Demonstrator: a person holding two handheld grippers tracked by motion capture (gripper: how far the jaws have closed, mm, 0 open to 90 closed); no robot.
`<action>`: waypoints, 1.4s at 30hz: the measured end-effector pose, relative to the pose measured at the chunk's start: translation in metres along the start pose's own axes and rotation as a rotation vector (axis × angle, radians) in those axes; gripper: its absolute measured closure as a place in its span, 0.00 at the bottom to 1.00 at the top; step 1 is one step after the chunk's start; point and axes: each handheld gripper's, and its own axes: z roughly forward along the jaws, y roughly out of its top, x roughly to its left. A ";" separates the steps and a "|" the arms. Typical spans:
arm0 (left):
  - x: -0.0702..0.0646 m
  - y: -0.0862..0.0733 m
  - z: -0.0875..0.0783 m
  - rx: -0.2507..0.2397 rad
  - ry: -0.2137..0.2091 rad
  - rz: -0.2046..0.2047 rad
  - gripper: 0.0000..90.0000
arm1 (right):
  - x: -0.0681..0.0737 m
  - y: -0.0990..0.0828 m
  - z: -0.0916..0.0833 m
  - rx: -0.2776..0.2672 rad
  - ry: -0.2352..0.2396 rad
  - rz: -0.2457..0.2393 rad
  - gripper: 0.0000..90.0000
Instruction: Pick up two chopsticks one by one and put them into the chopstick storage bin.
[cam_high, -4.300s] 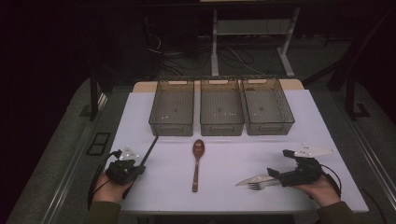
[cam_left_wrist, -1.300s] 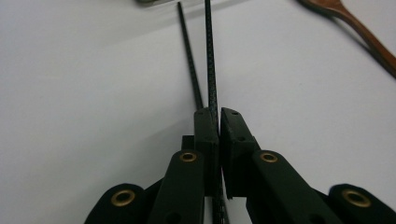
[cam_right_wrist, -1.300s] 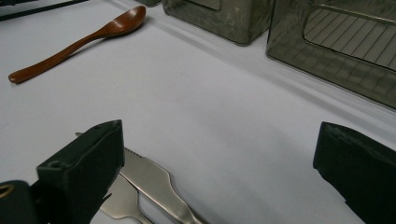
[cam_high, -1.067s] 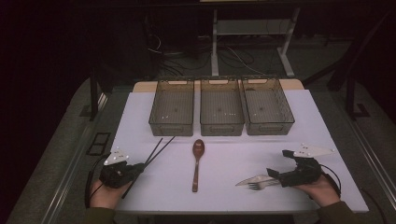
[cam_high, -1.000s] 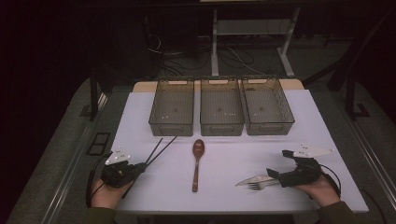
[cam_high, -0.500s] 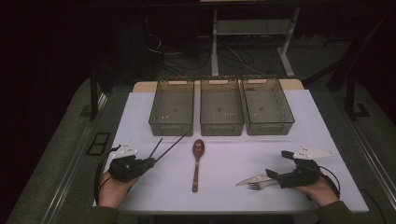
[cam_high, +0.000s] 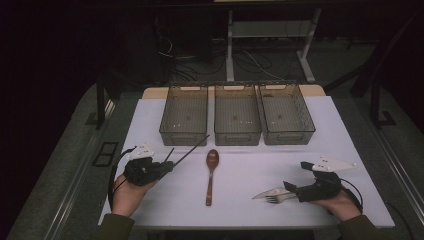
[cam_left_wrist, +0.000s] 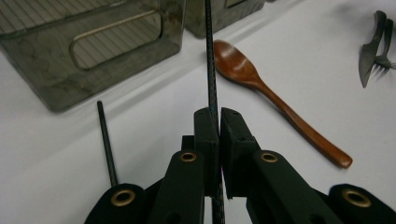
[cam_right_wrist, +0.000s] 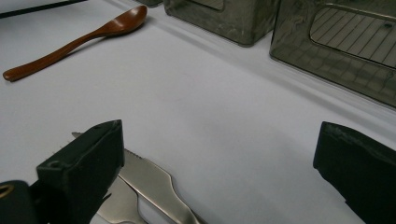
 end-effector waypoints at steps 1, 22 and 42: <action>0.000 0.002 0.001 -0.001 0.000 0.004 0.94 | 0.000 0.000 0.000 0.001 -0.001 -0.002 0.02; 0.014 0.047 0.026 -0.025 -0.005 0.009 0.94 | -0.002 -0.001 0.001 0.014 -0.001 0.018 0.02; 0.032 0.102 0.054 -0.018 0.024 0.029 0.94 | -0.003 -0.001 0.001 0.020 -0.002 0.016 0.02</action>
